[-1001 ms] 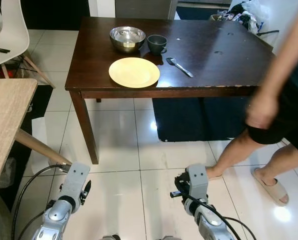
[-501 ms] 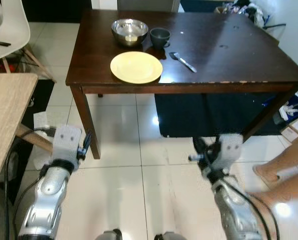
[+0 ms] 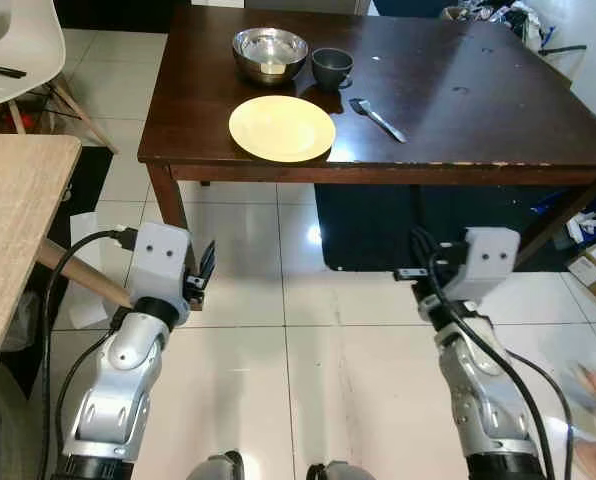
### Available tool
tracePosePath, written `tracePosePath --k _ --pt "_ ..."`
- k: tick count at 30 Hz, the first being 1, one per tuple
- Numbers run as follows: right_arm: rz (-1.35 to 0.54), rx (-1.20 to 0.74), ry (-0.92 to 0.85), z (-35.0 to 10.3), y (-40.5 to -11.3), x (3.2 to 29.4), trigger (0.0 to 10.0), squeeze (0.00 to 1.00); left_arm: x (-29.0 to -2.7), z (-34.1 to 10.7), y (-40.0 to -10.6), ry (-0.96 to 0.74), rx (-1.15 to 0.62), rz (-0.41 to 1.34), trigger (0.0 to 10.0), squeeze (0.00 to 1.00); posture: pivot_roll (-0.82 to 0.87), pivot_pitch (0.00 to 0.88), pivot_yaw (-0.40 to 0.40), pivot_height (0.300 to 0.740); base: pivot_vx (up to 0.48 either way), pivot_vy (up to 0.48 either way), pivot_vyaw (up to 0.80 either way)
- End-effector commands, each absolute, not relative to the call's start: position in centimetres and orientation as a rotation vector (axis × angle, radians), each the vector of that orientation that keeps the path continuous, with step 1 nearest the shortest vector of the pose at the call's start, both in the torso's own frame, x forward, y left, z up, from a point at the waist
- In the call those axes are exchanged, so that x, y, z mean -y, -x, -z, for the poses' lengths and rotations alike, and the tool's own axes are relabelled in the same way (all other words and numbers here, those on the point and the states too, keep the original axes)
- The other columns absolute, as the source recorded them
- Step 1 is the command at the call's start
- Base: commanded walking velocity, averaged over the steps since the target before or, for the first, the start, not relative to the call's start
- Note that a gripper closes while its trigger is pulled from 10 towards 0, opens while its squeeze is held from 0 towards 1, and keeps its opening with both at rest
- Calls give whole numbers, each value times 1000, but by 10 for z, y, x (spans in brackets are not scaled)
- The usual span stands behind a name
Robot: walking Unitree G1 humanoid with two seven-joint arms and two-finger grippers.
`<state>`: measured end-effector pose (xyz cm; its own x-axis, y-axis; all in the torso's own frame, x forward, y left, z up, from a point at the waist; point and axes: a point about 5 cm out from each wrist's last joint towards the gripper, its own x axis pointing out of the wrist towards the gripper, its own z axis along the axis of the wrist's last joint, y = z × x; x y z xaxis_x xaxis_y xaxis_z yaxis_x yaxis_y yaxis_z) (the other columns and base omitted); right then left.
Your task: Setting the table
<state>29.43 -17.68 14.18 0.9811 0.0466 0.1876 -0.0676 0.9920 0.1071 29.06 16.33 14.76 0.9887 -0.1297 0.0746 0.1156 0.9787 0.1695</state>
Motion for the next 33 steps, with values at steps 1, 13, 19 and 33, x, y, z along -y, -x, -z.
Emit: tracePosePath --k 1,13,19,33 --pt "-26 149 -97 -134 -291 185 10000 0 -156 -147 -289 -165 79 152 10000 0 -86 107 9 740 0 0 0" --pt "-26 132 -83 -132 -291 182 10000 0 -148 -148 -289 -179 88 163 10000 0 -87 104 15 740 237 0 0" --pt "-22 121 -78 -128 -290 183 10000 0 -146 -148 -289 -183 86 172 10000 0 -89 104 21 740 467 0 0" --pt "-23 111 -78 -125 -291 182 10000 0 -144 -149 -291 -188 91 177 10000 0 -88 99 25 740 457 0 0"
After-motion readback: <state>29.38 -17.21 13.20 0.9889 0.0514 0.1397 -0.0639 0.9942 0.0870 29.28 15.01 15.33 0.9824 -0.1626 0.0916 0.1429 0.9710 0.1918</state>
